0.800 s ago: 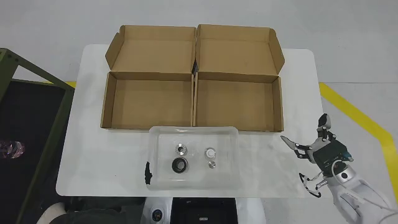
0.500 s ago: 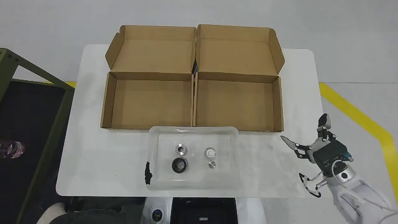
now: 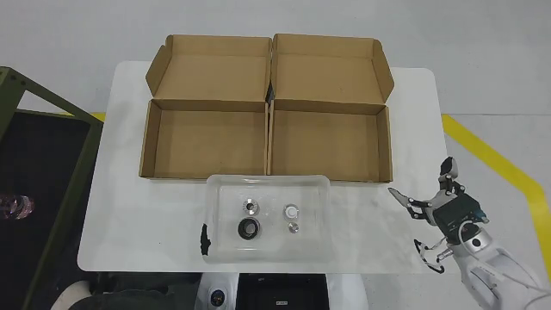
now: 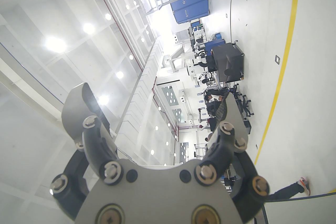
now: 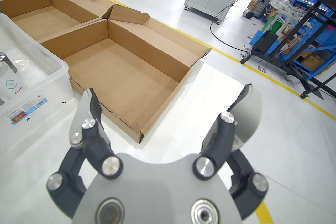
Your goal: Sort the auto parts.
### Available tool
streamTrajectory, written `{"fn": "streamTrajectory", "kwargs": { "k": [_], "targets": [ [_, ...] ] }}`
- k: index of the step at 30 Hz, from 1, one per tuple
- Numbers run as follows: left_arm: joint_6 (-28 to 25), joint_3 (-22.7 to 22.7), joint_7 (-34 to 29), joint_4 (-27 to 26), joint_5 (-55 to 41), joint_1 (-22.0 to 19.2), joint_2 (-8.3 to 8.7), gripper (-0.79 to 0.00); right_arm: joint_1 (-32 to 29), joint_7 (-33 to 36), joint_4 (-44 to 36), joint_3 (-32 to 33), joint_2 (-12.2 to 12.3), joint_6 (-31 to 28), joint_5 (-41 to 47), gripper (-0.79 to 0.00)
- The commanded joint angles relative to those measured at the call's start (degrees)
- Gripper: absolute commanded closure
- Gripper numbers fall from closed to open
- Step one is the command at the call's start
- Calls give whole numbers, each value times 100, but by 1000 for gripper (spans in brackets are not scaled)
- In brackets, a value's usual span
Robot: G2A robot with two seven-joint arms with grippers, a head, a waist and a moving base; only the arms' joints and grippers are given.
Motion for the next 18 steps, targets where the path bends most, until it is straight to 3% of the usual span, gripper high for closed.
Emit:
{"fn": "streamTrajectory", "kwargs": {
  "k": [1,18],
  "targets": [
    [0,0,0,0,0,0,0,-785,104,154,78,-35,15,-219,99,-785],
    [0,0,0,0,0,0,0,-785,1067,1852,-251,-820,157,-1861,349,-785]
  ]
}}
